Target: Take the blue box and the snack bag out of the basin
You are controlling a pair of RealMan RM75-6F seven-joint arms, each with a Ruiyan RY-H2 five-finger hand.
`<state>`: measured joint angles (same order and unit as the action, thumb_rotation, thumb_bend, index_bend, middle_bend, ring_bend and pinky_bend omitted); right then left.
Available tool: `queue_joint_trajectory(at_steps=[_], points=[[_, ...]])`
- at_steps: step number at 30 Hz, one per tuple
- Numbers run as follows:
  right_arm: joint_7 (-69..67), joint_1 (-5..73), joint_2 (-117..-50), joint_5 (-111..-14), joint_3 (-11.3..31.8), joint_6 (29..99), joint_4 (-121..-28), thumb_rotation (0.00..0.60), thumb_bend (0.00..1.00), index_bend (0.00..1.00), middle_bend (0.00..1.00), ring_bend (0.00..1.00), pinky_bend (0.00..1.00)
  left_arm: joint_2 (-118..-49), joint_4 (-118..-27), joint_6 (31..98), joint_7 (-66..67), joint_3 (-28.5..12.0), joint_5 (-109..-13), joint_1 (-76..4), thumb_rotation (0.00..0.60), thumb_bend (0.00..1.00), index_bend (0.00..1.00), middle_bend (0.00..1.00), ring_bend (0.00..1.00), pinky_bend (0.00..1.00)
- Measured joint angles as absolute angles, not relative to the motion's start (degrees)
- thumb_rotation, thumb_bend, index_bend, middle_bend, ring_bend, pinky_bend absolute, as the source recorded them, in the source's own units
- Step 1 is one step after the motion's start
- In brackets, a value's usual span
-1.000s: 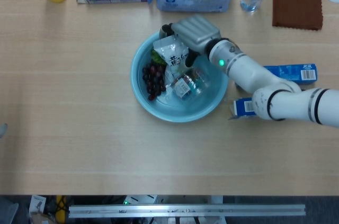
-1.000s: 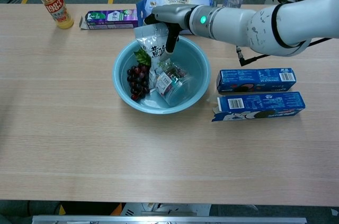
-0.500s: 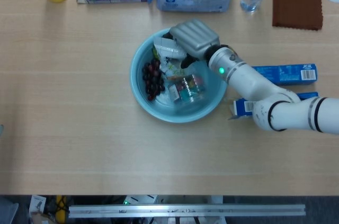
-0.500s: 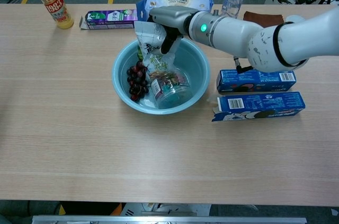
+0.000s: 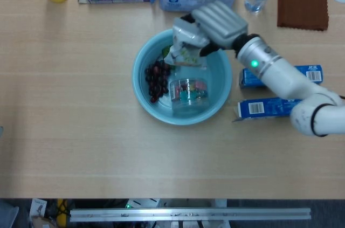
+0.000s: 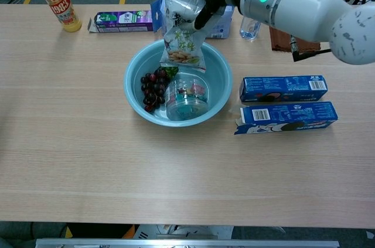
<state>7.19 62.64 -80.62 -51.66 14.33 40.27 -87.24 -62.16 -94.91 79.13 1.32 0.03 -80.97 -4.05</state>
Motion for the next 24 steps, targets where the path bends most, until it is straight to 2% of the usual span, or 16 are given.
queue_joint_trajectory(at_steps=[7,11,16,20,24], points=[[4.1,56.6,-71.0,-55.2,14.6,44.3,-92.2,0.6,0.41,0.67,0.57,0.6,0.83,-62.4,-94.3,78.4,0.9,-0.1,-81.1,-4.5,0.6,0.19,0.02,0.1,0.07,0.05],[3.6,53.5,-67.1,-55.9,12.7,44.8,-92.8,0.6,0.41,0.67,0.57,0.6,0.83,-62.8,-94.2,77.7,0.9,-0.1,-81.6,-5.1,0.6,0.19,0.02,0.1,0.07,0.05],[5.3,51.8,-66.1,-55.4,9.3,43.1,-90.5,0.6,0.4,0.67,0.57,0.6,0.83,-63.4,-94.1,77.2,1.1,0.1,-82.2,-5.7,0.6,0.19,0.02,0.1,0.07,0.05],[5.8,51.1,-67.5,-55.0,8.2,42.5,-87.8,0.6,0.38,0.67,0.57,0.59,0.83,-63.6,-94.4,77.0,1.4,0.1,-82.5,-6.0,0.6,0.19,0.02,0.1,0.07,0.05],[5.9,50.9,-70.2,-55.1,7.6,41.3,-84.4,0.6,0.36,0.65,0.53,0.55,0.78,-63.3,-94.7,77.5,1.7,0.0,-82.5,-5.9,0.6,0.19,0.02,0.1,0.07,0.05]])
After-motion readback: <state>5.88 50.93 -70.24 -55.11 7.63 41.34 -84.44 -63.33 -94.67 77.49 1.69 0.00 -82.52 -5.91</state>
